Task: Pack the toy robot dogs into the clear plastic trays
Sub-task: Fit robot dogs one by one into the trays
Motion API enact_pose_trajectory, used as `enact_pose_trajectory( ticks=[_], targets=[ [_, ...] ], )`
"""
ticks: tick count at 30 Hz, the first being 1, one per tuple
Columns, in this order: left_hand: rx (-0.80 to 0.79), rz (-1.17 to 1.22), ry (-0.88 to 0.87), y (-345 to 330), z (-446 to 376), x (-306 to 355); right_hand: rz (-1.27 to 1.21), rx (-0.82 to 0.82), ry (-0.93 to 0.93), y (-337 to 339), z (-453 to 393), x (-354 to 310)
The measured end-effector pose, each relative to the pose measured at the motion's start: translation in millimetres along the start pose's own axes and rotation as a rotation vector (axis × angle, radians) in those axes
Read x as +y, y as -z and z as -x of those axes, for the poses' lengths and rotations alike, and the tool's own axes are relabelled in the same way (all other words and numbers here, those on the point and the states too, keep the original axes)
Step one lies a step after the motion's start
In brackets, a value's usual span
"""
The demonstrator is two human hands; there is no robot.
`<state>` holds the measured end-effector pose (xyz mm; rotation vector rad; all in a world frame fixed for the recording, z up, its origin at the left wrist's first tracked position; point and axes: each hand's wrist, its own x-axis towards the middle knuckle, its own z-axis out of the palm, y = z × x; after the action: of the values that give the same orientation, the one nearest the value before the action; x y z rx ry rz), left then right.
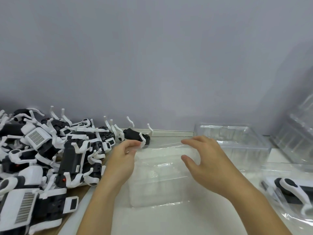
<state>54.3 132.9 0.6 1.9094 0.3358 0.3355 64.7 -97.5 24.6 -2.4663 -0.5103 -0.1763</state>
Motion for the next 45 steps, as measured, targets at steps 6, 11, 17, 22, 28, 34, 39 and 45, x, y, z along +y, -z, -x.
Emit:
enact_pose_trajectory(
  ticks=[6,11,17,22,28,34,39,45],
  targets=[
    [0.002,-0.157,-0.076,8,3,5,0.002,-0.018,-0.001,0,0,0],
    [0.106,-0.43,-0.319,6,6,22,-0.002,-0.011,-0.009,1,0,-1],
    [-0.036,-0.717,-0.261,-21,3,34,-0.001,-0.01,0.006,-2,1,-2],
    [-0.106,-0.842,-0.149,-22,-9,33,-0.021,-0.025,0.01,-4,1,-1],
    [-0.127,-0.712,-0.131,-20,-13,34,-0.043,-0.03,0.012,-6,0,0],
    [0.168,-0.382,-0.241,-18,-13,36,-0.039,-0.028,0.008,-6,0,-1],
    [0.243,-0.051,-0.286,-16,-14,38,-0.034,-0.023,0.007,-7,-1,-2],
    [0.279,0.315,-0.326,-16,-7,49,-0.009,0.012,0.033,-10,-2,-3]
  ],
)
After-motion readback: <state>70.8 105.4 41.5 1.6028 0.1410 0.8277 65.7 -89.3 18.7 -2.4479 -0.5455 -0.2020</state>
